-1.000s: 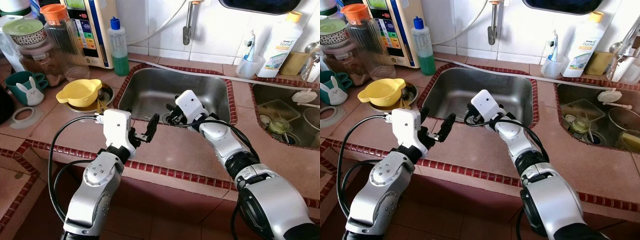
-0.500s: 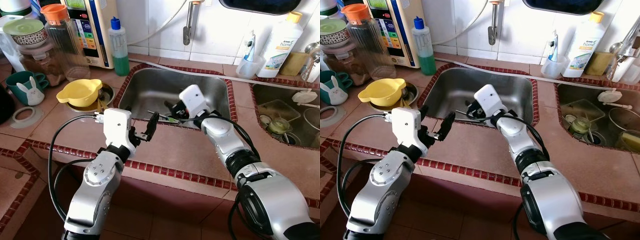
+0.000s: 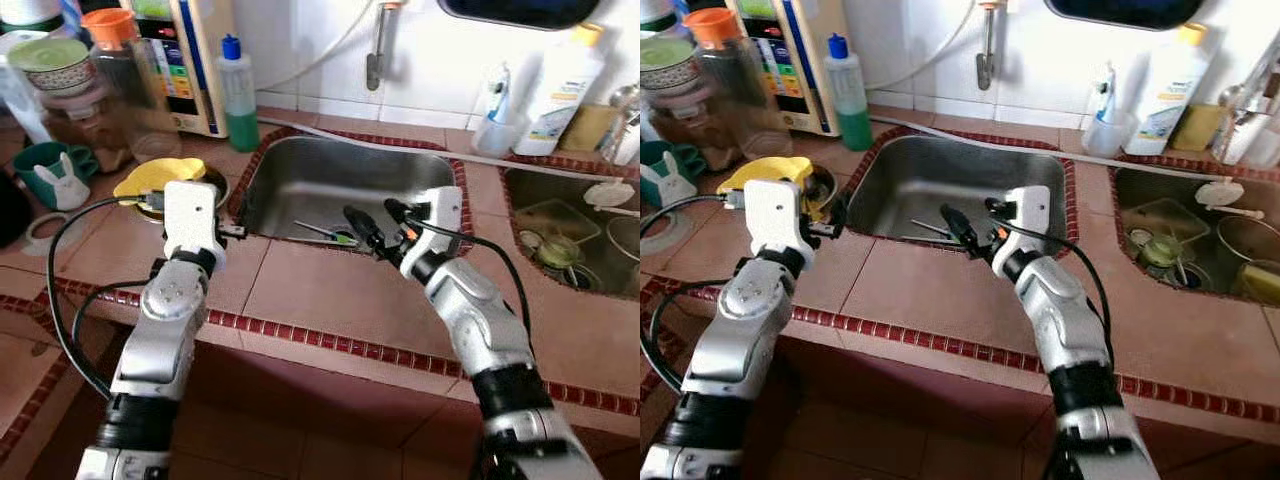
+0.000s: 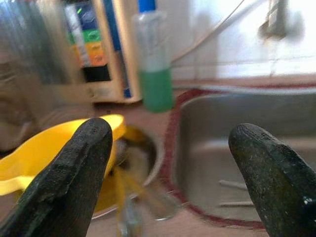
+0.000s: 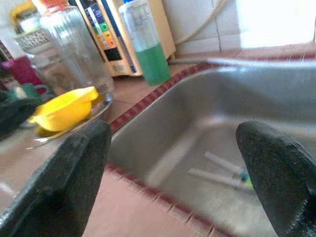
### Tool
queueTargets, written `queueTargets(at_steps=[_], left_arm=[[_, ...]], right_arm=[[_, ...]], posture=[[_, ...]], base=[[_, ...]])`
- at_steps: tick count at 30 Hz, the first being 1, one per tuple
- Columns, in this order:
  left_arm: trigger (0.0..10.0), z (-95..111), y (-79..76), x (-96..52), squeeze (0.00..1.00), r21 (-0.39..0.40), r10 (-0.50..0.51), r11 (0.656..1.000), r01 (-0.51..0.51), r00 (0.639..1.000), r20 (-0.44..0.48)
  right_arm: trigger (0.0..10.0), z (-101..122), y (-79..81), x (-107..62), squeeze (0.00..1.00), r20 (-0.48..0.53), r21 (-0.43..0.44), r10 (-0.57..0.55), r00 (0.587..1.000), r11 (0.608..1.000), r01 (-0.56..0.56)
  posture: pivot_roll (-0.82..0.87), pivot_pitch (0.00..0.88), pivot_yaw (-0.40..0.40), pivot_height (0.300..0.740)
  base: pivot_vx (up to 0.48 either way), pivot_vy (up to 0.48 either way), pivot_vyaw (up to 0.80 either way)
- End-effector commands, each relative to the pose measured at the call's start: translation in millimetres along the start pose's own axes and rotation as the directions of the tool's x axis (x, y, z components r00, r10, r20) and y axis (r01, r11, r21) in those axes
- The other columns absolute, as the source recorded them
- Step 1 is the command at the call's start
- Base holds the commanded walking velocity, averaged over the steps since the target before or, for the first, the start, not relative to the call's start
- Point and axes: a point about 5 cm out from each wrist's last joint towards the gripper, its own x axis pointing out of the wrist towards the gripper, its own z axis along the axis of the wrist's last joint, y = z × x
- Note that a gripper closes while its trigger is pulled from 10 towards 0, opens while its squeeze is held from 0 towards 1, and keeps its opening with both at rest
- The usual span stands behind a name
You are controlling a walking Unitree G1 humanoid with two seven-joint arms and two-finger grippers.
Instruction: Kitchen organization
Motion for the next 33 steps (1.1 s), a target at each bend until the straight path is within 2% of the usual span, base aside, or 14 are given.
queueTargets(at_steps=[1, 2, 3, 4, 5, 6, 8, 11, 16, 18, 23, 26, 28, 33], left_arm=[[10.0, -8.7, 12.7, 4.8, 0.00, 0.028, 0.055, 0.998, -0.054, 0.998, -0.044], [10.0, -8.7, 12.7, 4.8, 0.00, 0.028, 0.055, 0.998, -0.054, 0.998, -0.044], [10.0, -14.4, 16.5, 6.8, 0.00, 0.048, 0.073, 0.996, -0.070, 0.995, -0.074], [10.0, -15.8, 17.4, 7.4, 0.00, 0.029, 0.078, 0.997, -0.076, 0.994, -0.078], [10.0, -17.3, 18.2, 8.1, 0.00, 0.019, 0.081, 0.997, -0.079, 0.993, -0.083], [10.0, -18.2, 18.6, 8.6, 0.00, 0.011, 0.081, 0.997, -0.080, 0.993, -0.085], [10.0, -29.0, 25.6, 7.4, 0.00, 0.037, 0.117, 0.993, -0.113, 0.983, -0.142], [10.0, -34.0, 28.4, 7.9, 0.00, 0.049, 0.117, 0.993, -0.110, 0.980, -0.164], [10.0, -40.8, 30.9, 8.6, 0.00, 0.069, 0.117, 0.992, -0.105, 0.972, -0.203], [10.0, -41.6, 30.4, 8.9, 0.00, 0.071, 0.108, 0.993, -0.095, 0.973, -0.206], [10.0, -38.3, 29.2, 11.1, 0.00, 0.060, 0.111, 0.993, -0.101, 0.977, -0.183], [10.0, -35.4, 28.0, 11.8, 0.00, 0.066, 0.105, 0.993, -0.095, 0.980, -0.169], [10.0, -34.2, 28.0, 11.8, 0.00, 0.069, 0.103, 0.993, -0.093, 0.981, -0.162], [10.0, -27.5, 30.1, 10.8, 0.00, 0.106, 0.107, 0.990, -0.094, 0.986, -0.125]], right_arm=[[10.0, 3.2, 9.5, -9.7, 1.00, -0.030, 0.058, 0.012, 0.999, 0.998, -0.010], [10.0, 3.2, 9.5, -9.7, 1.00, -0.030, 0.058, 0.012, 0.999, 0.998, -0.010], [10.0, 2.9, 12.8, -16.6, 1.00, -0.057, 0.050, 0.020, 0.998, 0.999, -0.017], [10.0, 2.4, 12.6, -19.0, 1.00, -0.075, 0.056, 0.013, 0.997, 0.998, -0.009], [10.0, 2.2, 13.5, -21.7, 0.63, -0.091, 0.085, 0.013, 0.996, 0.996, -0.005], [10.0, 2.1, 14.2, -23.6, 0.00, -0.102, 0.107, 0.014, 0.995, 0.994, -0.003], [10.0, 4.2, 18.9, -30.1, 0.00, -0.124, 0.114, 0.032, 0.992, 0.993, -0.017], [10.0, 6.8, 25.0, -34.9, 0.00, -0.149, 0.112, 0.045, 0.988, 0.993, -0.028], [10.0, 5.8, 33.3, -33.7, 0.00, -0.198, 0.069, 0.024, 0.980, 0.998, -0.010], [10.0, 6.3, 35.4, -32.7, 0.00, -0.189, 0.081, 0.028, 0.982, 0.997, -0.013], [10.0, 10.7, 39.1, -31.1, 0.00, -0.149, 0.107, 0.044, 0.988, 0.994, -0.028], [10.0, 13.8, 37.3, -30.8, 0.00, -0.134, 0.071, 0.013, 0.991, 0.997, -0.003], [10.0, 15.5, 39.3, -30.0, 0.00, -0.116, 0.097, 0.040, 0.992, 0.995, -0.029], [10.0, 16.5, 41.8, -29.8, 0.00, -0.123, 0.083, 0.055, 0.991, 0.996, -0.045]], posture=[[0.01, 0.076, 0.038, 0.740], [0.01, 0.076, 0.038, 0.740], [0.01, 0.074, 0.035, 0.740], [0.00, 0.073, 0.034, 0.740], [0.00, 0.073, 0.034, 0.740], [0.00, 0.073, 0.034, 0.740], [-0.01, 0.073, 0.043, 0.740], [0.00, 0.075, 0.044, 0.740], [0.00, 0.075, 0.044, 0.740], [0.00, 0.075, 0.043, 0.740], [0.00, 0.077, 0.041, 0.740], [0.00, 0.078, 0.042, 0.740], [0.00, 0.078, 0.042, 0.740], [0.00, 0.079, 0.043, 0.740]], base=[[0.000, 0.000, 0.00], [0.000, 0.000, 0.00], [0.000, 0.000, 0.00], [0.000, 0.000, 0.00], [0.000, 0.000, 0.00], [0.000, 0.000, 0.00], [0.000, 0.000, 0.00], [0.000, 0.000, 0.00], [0.000, 0.000, 0.00], [0.000, 0.000, 0.00], [0.000, 0.000, 0.00], [0.000, 0.000, 0.00], [0.000, 0.000, 0.00], [0.000, 0.000, 0.00]])
